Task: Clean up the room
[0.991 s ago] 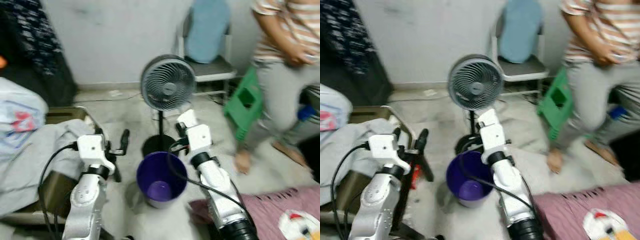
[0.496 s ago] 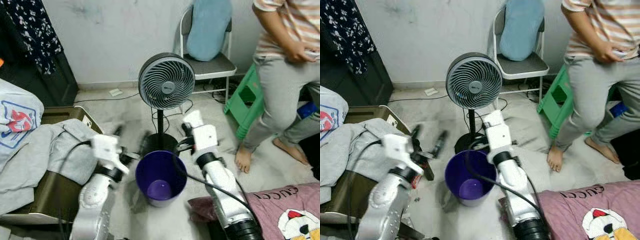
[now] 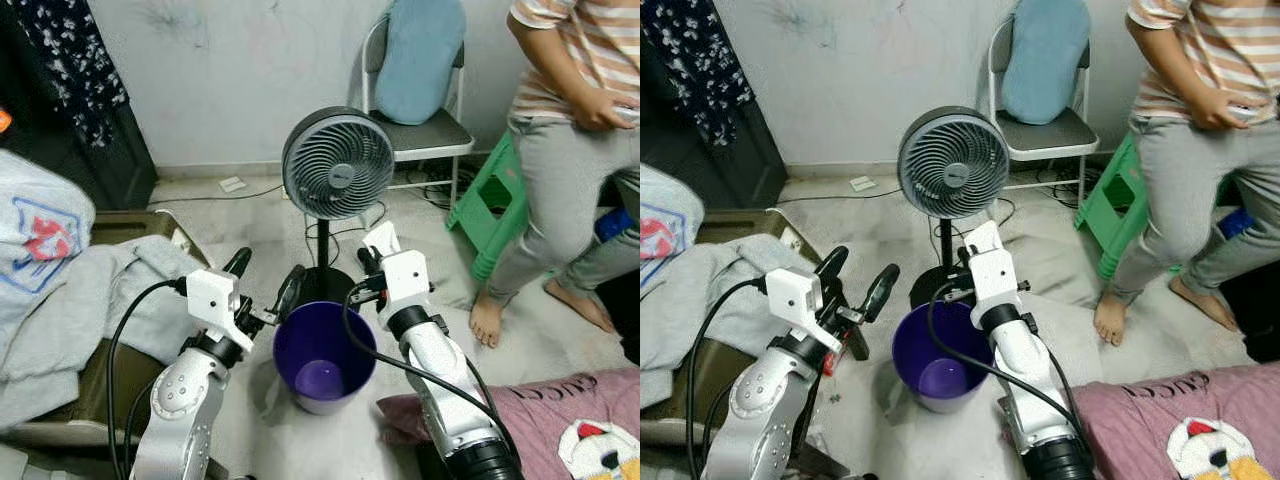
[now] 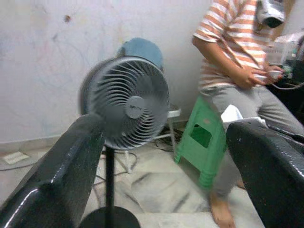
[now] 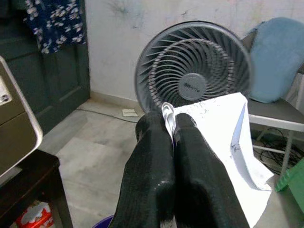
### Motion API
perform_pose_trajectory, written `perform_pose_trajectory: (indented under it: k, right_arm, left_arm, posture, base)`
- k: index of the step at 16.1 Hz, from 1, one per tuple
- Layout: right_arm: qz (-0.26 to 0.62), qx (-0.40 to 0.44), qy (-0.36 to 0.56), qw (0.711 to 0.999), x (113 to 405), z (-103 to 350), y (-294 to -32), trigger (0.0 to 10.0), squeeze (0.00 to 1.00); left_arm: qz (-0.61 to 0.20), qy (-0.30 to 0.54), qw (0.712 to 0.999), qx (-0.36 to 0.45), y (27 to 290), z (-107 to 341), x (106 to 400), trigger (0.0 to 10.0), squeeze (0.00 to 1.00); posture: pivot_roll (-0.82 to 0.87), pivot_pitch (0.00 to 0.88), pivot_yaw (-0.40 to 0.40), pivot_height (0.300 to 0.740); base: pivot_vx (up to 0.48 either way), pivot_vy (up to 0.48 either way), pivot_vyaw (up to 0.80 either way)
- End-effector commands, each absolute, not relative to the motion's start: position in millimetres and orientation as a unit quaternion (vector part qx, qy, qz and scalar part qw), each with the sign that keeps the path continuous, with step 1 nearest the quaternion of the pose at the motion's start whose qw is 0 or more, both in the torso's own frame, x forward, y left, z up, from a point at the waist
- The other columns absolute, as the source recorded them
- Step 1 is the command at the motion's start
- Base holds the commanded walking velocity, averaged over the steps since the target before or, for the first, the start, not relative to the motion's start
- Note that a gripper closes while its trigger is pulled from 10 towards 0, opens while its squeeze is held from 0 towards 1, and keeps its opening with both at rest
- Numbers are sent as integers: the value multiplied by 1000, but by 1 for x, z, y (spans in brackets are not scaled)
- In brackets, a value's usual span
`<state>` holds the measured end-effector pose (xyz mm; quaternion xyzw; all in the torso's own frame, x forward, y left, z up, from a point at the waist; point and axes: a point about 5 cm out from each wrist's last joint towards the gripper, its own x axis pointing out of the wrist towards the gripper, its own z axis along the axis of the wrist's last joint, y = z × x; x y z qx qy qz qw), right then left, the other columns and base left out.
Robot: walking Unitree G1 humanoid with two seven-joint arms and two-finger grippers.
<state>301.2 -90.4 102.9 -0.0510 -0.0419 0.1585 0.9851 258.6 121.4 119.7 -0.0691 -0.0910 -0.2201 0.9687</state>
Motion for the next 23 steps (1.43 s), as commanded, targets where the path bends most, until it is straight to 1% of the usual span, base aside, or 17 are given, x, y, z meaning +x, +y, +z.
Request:
perform_pose_trajectory:
  k: [1,2,5,6,8,9,10,11,12,13,17,20,23]
  right_arm:
    - [167,-51,-37,984,302,102,-87,10000,0]
    - [168,-50,-37,984,302,102,-86,10000,0]
    - [167,-45,-35,984,302,102,-87,10000,0]
    - [166,-46,-35,984,303,102,-87,10000,0]
    - [165,-46,-36,985,303,103,-88,10000,0]
    - [164,-47,-36,985,303,102,-89,10000,0]
    - [163,-47,-36,985,303,102,-90,10000,0]
    - [163,-48,-34,985,302,101,-90,10000,0]
    - [164,-48,-35,985,302,101,-90,10000,0]
    - [164,-47,-35,985,302,101,-89,10000,0]
    - [164,-48,-35,985,303,102,-91,10000,0]
    - [165,-54,-33,984,302,100,-91,10000,0]
    - [169,-57,-35,983,301,101,-87,10000,0]
  left_arm:
    - [-210,-101,971,-56,126,123,259,10000,0]
    - [-197,-105,974,-43,129,124,261,10000,0]
    - [-165,-112,980,-5,135,125,264,10000,0]
    - [-140,-110,984,24,141,121,265,10000,0]
    - [-130,-109,984,57,147,118,263,10000,0]
    - [-106,-101,986,80,154,115,264,10000,0]
    - [-89,-100,984,121,161,113,264,10000,0]
    - [-91,-104,976,171,163,110,265,10000,0]
    - [-93,-97,978,158,164,108,265,10000,0]
    - [-122,-87,980,129,161,106,264,10000,0]
    - [-152,-90,979,97,160,102,259,10000,0]
    - [-155,-94,979,89,160,103,259,10000,0]
    - [-160,-102,978,82,156,106,259,10000,0]
  posture:
    - [-26,62,-25,740]
    - [-26,59,-26,740]
    - [-26,57,-26,740]
    - [-25,55,-26,740]
    - [-24,54,-26,740]
    - [-24,54,-26,740]
    - [-22,55,-25,740]
    - [-22,55,-25,740]
    - [-23,55,-28,740]
    - [-23,55,-28,740]
    - [-23,53,-29,740]
    - [-24,59,-26,740]
    - [-22,62,-27,740]
  base:
    - [0,0,800]
    - [0,0,525]
    - [0,0,0]
    - [0,0,0]
    - [0,0,0]
    - [0,0,0]
    - [0,0,0]
    - [0,0,0]
    - [0,0,0]
    - [0,0,0]
    - [0,0,0]
    - [0,0,0]
    - [0,0,704]
